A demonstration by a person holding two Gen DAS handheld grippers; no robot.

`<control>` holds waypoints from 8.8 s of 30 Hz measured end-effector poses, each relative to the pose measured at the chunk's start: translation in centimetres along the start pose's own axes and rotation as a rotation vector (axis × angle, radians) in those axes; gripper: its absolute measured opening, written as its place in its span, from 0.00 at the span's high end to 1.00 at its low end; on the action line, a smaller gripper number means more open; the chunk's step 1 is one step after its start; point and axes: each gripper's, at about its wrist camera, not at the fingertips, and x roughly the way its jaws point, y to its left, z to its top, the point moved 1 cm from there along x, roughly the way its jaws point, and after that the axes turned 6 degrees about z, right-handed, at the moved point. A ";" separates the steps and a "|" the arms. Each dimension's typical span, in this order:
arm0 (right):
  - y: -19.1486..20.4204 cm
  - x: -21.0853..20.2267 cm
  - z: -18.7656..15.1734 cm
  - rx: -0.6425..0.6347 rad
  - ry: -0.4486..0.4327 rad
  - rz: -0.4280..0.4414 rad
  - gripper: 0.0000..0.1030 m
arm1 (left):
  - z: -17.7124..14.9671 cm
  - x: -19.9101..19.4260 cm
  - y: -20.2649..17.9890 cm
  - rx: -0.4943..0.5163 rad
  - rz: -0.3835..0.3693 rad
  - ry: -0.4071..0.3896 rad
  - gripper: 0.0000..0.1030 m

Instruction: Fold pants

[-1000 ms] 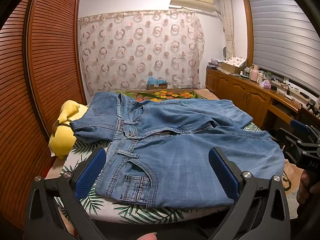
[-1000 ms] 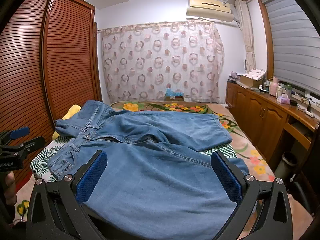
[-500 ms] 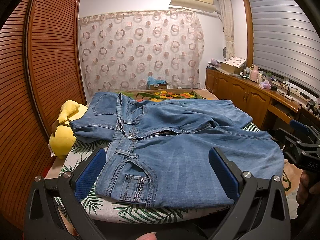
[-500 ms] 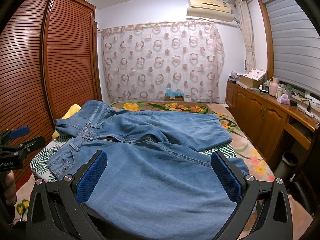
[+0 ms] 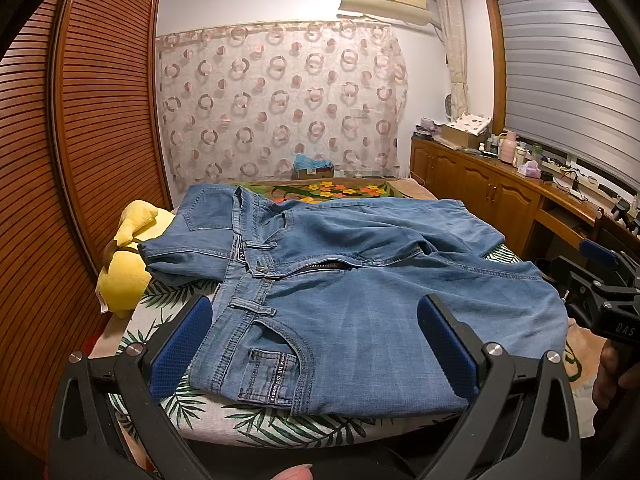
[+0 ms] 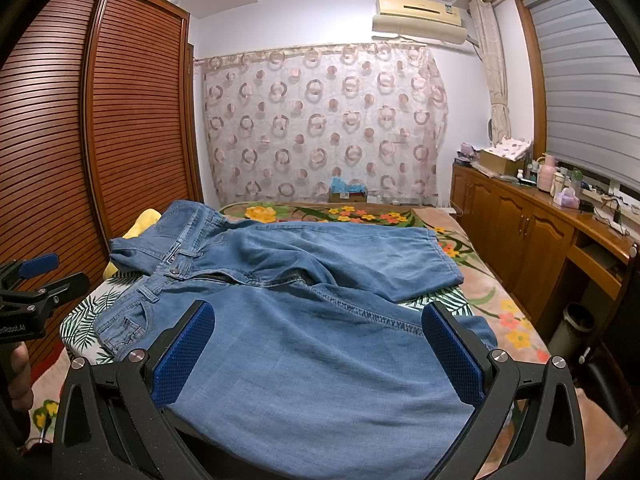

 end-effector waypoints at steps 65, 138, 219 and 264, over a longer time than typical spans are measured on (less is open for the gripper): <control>-1.8 2.4 -0.8 0.002 0.117 -0.030 0.00 | -2.0 4.7 1.0 0.005 -0.018 0.131 0.00; -11.5 -3.5 -0.9 0.073 0.354 -0.123 0.02 | -5.5 8.2 8.3 -0.115 -0.096 0.196 0.89; -9.2 0.8 2.1 0.041 0.449 0.143 0.50 | 11.9 21.4 -0.1 0.031 -0.193 0.065 0.92; -11.5 3.0 15.3 -0.194 0.312 0.071 0.97 | 15.4 19.5 6.1 -0.106 -0.153 -0.078 0.92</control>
